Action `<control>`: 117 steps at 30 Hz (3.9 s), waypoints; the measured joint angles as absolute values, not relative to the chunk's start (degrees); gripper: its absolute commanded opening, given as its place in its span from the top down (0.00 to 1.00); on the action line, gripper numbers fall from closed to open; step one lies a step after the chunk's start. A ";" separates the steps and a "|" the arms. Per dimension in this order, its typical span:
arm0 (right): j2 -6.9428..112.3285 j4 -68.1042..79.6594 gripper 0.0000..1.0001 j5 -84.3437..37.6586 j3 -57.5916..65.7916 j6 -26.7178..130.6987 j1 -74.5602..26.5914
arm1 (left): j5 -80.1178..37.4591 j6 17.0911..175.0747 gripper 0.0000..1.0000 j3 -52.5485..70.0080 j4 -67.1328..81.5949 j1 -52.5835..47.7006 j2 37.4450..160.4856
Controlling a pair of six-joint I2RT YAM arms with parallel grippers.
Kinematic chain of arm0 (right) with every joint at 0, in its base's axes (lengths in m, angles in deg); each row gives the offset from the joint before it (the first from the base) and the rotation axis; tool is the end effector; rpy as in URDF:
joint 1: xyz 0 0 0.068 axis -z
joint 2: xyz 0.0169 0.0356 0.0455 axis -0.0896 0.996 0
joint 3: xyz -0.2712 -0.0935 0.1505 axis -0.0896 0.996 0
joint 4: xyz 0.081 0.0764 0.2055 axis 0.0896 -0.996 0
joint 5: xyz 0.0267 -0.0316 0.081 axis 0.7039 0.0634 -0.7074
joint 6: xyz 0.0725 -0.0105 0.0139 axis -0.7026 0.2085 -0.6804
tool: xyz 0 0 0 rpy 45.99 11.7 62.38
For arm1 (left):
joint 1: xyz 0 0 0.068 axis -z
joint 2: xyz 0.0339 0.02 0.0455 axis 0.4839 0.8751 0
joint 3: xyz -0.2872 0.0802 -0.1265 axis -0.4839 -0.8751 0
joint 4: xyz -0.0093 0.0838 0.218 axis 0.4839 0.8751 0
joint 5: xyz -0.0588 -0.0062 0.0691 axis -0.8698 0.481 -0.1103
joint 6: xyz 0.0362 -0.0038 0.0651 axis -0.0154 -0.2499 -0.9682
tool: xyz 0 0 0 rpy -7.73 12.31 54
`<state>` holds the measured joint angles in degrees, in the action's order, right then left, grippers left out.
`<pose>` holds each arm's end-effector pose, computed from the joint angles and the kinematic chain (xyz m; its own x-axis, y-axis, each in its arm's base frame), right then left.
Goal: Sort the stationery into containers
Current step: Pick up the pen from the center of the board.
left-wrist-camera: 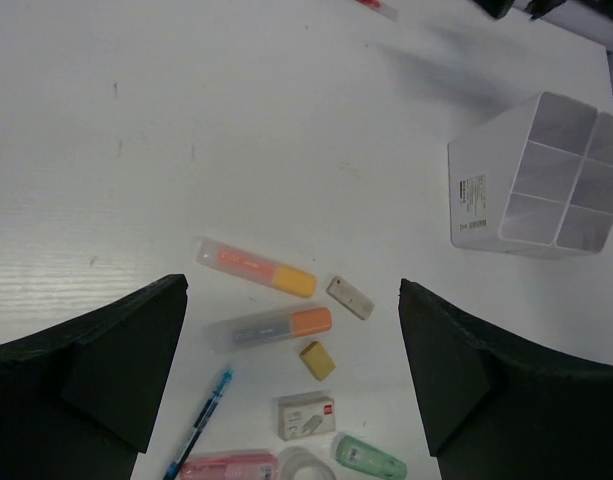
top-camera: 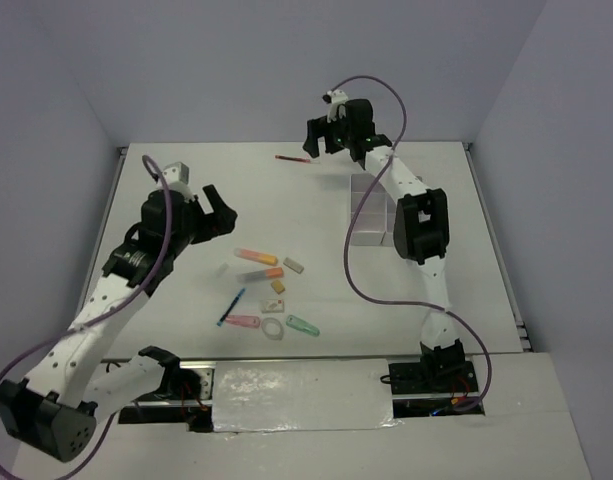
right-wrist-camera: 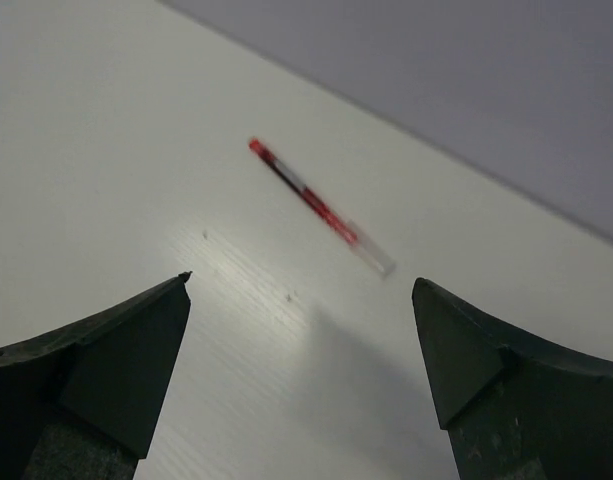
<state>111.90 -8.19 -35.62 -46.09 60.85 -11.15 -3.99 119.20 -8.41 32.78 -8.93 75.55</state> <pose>0.5728 0.1897 0.2556 -0.4457 -0.1652 -0.8798 -0.5659 0.8135 0.1340 0.1576 -0.0468 0.3869 -0.3827 -0.4589 -0.8019 -0.0230 0.8724 -0.4883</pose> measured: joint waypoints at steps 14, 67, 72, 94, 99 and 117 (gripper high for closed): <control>67.36 11.94 0.00 -35.49 -13.08 61.31 -11.85 | -4.40 125.36 0.01 15.43 20.54 -8.93 115.85; -4.47 10.89 0.00 -37.33 39.13 46.44 -11.87 | -22.89 98.50 0.01 84.15 9.89 -12.38 185.99; -5.21 10.71 0.00 -36.87 39.13 46.75 -11.87 | -24.12 102.04 0.01 84.24 11.55 -12.73 186.69; -7.39 9.99 0.00 -34.84 39.13 48.83 -11.94 | -21.36 101.43 0.07 71.06 14.88 -8.08 178.03; -8.40 10.06 0.00 -35.14 39.13 48.76 -11.96 | -17.73 99.53 0.19 71.32 19.60 -6.77 176.83; -9.78 10.23 0.00 -35.43 39.33 48.35 -11.96 | -9.95 93.63 0.54 76.19 32.89 -5.11 177.25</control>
